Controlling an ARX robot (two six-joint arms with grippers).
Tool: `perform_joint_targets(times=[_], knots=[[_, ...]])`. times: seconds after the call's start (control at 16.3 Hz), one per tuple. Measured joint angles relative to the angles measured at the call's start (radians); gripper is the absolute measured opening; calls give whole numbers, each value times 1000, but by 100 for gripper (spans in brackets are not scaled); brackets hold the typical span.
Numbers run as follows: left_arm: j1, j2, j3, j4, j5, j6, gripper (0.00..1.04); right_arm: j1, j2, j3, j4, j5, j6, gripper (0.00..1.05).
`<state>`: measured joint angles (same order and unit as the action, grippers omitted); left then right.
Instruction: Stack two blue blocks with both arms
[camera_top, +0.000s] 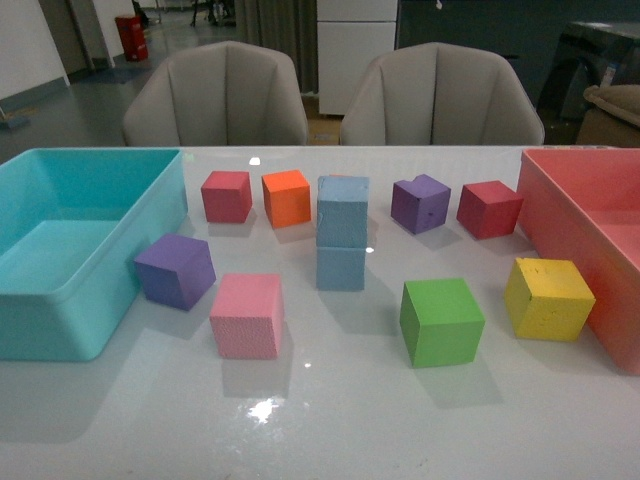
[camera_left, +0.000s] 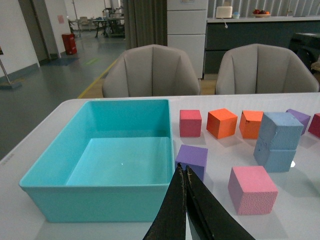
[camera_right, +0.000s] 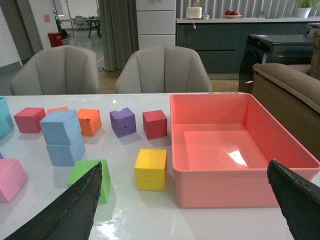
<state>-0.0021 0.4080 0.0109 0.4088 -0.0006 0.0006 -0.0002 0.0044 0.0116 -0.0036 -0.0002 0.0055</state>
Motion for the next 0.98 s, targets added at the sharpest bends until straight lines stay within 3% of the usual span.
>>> perform_joint_targets(times=[0.43,0.8,0.86,0.92,0.98], knots=[[0,-184,0,-183,0,0,2,0,0,0,0,0,0,98],[0,-228,0,-229,0,0,2,0,0,0,0,0,0,98],[0,-254,0,-266,0,0,2,0,0,0,0,0,0,98],[0,-348,0,-404,3,0,2,0,0,0,0,0,0,98],[0,-399,0,-412,1,0,2,0,0,0,0,0,0,98]])
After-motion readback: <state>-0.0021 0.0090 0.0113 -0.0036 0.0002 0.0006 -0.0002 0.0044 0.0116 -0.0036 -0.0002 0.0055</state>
